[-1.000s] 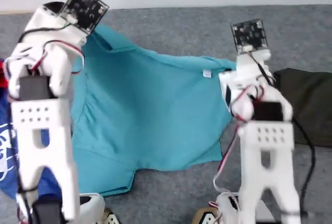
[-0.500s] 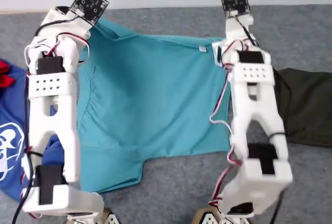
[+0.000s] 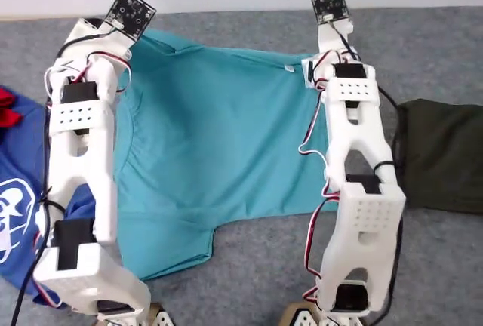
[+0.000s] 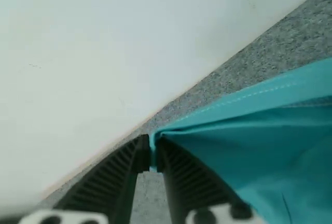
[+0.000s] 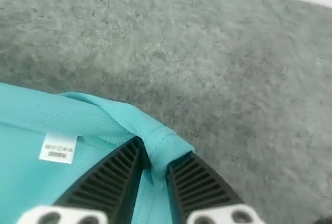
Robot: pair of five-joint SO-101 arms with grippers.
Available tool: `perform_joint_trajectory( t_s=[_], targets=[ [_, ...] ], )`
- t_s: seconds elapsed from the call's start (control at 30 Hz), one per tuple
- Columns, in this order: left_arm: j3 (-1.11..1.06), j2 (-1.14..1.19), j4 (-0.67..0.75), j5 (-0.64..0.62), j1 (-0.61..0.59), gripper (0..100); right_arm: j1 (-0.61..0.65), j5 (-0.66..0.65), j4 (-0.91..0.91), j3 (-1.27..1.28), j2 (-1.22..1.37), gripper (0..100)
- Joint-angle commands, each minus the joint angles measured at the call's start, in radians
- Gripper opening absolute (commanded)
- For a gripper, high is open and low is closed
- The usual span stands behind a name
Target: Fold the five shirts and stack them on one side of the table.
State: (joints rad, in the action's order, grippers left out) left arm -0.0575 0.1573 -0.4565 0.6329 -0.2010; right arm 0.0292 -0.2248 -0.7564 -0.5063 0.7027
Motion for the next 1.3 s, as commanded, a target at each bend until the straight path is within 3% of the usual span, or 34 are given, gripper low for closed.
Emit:
perform_joint_trajectory(
  t_s=[0.0, 0.1, 0.23, 0.57, 0.7, 0.83, 1.1, 1.27],
  targets=[
    [0.012, 0.002, 0.037, 0.011, -0.011, 0, 0.008, -0.032, 0.013, -0.127, 0.044, 1.0],
    [0.012, 0.009, 0.031, 0.011, -0.009, 0, 0.013, -0.063, 0.005, -0.178, 0.107, 1.0],
    [0.021, 0.006, -0.074, 0.011, -0.014, 0, 0.021, -0.066, -0.154, -0.262, 0.134, 1.0],
    [0.274, 0.008, -0.852, 0.075, -0.028, 0, 0.047, -0.152, -0.636, -0.457, 0.134, 1.0],
    [0.329, 0.008, -1.085, 0.080, -0.026, 0, 0.048, -0.190, -0.812, -0.491, 0.134, 1.0],
    [0.380, 0.008, -1.297, 0.209, -0.017, 0, 0.045, -0.192, -0.952, -0.535, 0.134, 1.0],
    [0.309, -0.141, -1.300, 0.310, -0.038, 0, 0.002, -0.230, -1.038, -0.571, 0.097, 1.0],
    [0.128, -0.270, -1.300, 0.404, -0.040, 0, -0.001, -0.265, -1.040, -0.397, -0.019, 1.0]
  ],
)
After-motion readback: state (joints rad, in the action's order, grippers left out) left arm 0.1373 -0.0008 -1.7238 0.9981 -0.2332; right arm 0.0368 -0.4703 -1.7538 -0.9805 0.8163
